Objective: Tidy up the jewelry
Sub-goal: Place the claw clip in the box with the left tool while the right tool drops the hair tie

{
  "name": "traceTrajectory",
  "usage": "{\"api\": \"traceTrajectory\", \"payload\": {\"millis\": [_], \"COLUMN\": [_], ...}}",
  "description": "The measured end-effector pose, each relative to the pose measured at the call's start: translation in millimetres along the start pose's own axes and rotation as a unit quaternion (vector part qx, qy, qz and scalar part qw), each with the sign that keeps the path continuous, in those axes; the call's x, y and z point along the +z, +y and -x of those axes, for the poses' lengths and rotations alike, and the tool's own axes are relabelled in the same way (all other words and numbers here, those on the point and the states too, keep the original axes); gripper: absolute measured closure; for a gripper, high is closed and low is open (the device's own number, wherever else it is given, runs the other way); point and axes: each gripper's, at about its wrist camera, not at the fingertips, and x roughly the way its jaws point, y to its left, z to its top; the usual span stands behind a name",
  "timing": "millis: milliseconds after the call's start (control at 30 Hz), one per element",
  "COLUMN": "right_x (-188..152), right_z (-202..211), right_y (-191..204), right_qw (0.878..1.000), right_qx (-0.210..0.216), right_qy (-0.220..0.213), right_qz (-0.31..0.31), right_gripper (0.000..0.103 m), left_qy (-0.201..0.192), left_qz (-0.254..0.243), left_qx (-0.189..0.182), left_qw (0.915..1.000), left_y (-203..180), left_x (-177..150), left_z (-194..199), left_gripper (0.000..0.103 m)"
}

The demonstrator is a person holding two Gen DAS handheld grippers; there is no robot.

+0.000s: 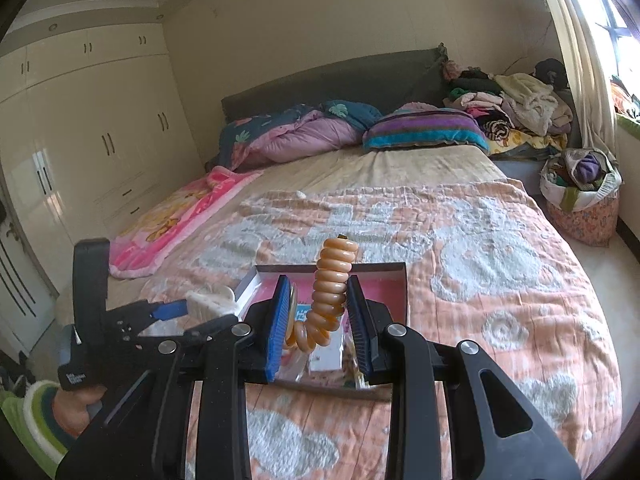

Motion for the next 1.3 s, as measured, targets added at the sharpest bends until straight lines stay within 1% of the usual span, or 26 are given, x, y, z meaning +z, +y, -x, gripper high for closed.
{"api": "traceTrajectory", "payload": {"millis": [233,467,800,1200,1233,1300], "right_x": [8.4,1.5,-18.9,-37.4,-38.1,-39.8], "right_z": [-34.7,-69.9,-109.2,-137.4,-138.5,-140.8], "right_y": [-3.3,-4.6,-5.4,-5.5,-6.3,-7.2], "right_qw": [1.000,0.998,0.995,0.988,0.988,0.987], "right_qx": [-0.001,0.002,0.008,0.007,0.008,0.008], "right_qy": [0.021,0.054,0.103,0.154,0.156,0.159], "right_qz": [0.007,0.013,0.010,0.011,0.010,0.006], "right_gripper": [0.075,0.075,0.075,0.074,0.073,0.069], "left_qy": [0.026,0.052,0.071,0.081,0.082,0.083], "left_qz": [-0.007,-0.005,-0.002,-0.001,-0.001,0.000], "left_qx": [0.000,0.000,0.007,0.011,0.012,0.012], "left_qw": [0.9996,0.9987,0.9975,0.9966,0.9966,0.9965], "left_y": [2.3,8.2,19.8,24.6,25.2,26.8], "left_x": [-1.9,-10.4,-19.5,-26.4,-26.9,-27.0], "left_z": [-30.6,-56.7,-73.0,-79.6,-79.7,-80.6], "left_gripper": [0.038,0.038,0.038,0.038,0.038,0.038]}}
